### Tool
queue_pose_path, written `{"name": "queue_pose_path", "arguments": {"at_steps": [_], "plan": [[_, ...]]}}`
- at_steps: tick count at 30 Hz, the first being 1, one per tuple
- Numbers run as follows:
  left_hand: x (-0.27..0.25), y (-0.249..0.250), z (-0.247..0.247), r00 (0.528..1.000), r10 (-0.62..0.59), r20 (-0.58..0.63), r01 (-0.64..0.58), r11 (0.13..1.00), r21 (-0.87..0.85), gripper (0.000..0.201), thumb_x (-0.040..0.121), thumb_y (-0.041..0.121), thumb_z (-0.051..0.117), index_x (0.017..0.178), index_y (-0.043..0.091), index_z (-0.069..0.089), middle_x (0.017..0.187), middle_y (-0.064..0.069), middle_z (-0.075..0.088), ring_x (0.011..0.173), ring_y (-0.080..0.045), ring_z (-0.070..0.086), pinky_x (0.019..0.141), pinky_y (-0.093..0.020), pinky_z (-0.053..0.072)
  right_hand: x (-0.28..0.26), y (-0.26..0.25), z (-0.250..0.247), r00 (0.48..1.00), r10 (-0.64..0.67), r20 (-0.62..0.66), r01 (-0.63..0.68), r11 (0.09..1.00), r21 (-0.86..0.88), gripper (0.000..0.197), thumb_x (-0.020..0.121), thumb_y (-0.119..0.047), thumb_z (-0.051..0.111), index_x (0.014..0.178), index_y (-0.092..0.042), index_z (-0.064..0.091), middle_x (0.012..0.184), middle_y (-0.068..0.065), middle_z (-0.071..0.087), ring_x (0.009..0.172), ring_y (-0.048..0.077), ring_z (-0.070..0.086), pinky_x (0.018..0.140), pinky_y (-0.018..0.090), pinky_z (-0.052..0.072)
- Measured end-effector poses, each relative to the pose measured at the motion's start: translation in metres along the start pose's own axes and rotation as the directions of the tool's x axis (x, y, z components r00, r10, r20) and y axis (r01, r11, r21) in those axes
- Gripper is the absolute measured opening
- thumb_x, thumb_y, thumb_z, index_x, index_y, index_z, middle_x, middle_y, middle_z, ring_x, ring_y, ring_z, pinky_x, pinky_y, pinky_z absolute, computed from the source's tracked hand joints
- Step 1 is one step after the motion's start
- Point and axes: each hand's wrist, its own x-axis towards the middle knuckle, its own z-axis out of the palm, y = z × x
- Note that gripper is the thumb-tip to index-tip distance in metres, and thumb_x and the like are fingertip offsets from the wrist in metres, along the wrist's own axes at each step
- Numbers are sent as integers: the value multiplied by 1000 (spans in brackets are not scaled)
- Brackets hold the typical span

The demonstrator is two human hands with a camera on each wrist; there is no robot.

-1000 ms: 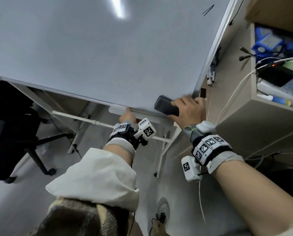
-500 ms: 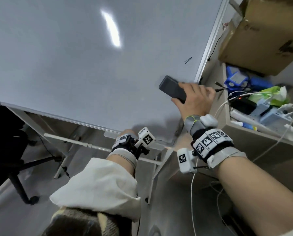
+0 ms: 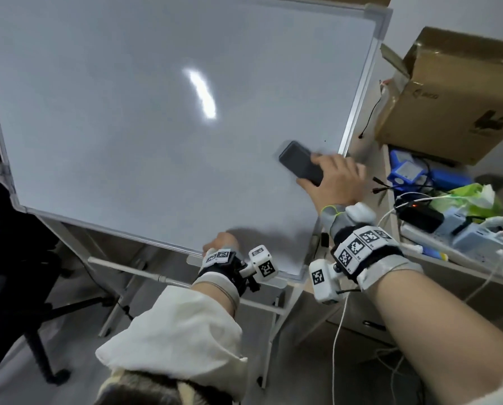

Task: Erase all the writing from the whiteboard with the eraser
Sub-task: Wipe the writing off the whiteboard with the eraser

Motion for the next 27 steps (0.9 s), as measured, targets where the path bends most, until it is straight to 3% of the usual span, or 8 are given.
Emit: {"name": "queue_pose_path", "arguments": {"at_steps": [3,6,11,16,18,20,24,27], "plan": [[4,2,-6,997,73,12,-73,997,10,32,76,19,71,106,8,66,110,-12,69,108,-35,66,87,-35,52,-17,-7,11,989,-108,97,107,994,14,52,60,-54,82,102,-26,70,93,-1,67,89,25,61,81,38,32],[2,2,-6,995,90,39,-90,996,-1,29,63,21,79,84,9,63,96,-11,71,98,-34,69,86,-36,56,8,-2,2,1000,16,21,-17,1000,24,52,67,-54,77,106,-21,67,100,4,68,92,27,61,80,38,34],[7,-1,-4,998,63,26,-63,998,-15,41,74,20,78,109,3,66,109,-13,69,109,-34,66,92,-37,54,29,-2,-2,973,205,-102,-202,978,44,52,73,-57,68,107,-17,61,103,8,62,96,31,57,81,40,37],[16,-26,0,992,-121,-40,107,963,-246,33,89,24,65,117,7,67,120,-8,67,119,-30,62,97,-31,50,-30,-24,27,990,-42,132,30,995,91,54,57,-53,84,98,-22,67,93,4,65,88,28,61,81,39,33],[22,-39,7,966,-256,-33,213,864,-455,36,90,25,61,122,9,66,122,-9,66,119,-31,61,94,-32,48,-56,-26,34,956,-133,261,108,988,110,56,50,-52,88,95,-24,70,90,1,65,88,26,61,81,38,33],[30,-45,16,919,-378,-112,180,656,-733,42,90,24,57,130,10,58,126,-12,63,118,-32,61,91,-33,48,-79,-26,37,907,-207,367,175,977,120,57,46,-50,91,93,-26,71,88,-1,65,86,25,62,80,37,30],[21,-54,38,734,-643,-217,158,473,-867,59,82,28,61,137,15,46,136,-12,48,126,-33,49,104,-37,34,-126,-24,41,825,-238,513,248,967,51,55,48,-51,91,93,-28,70,90,-2,66,88,24,62,82,37,28],[15,-63,66,818,-574,33,269,332,-904,86,72,49,71,144,14,39,132,-8,55,118,-32,58,100,-41,43,-152,-17,42,794,-234,561,265,964,27,51,53,-49,89,95,-27,69,94,-1,66,93,25,60,83,39,30]]}}
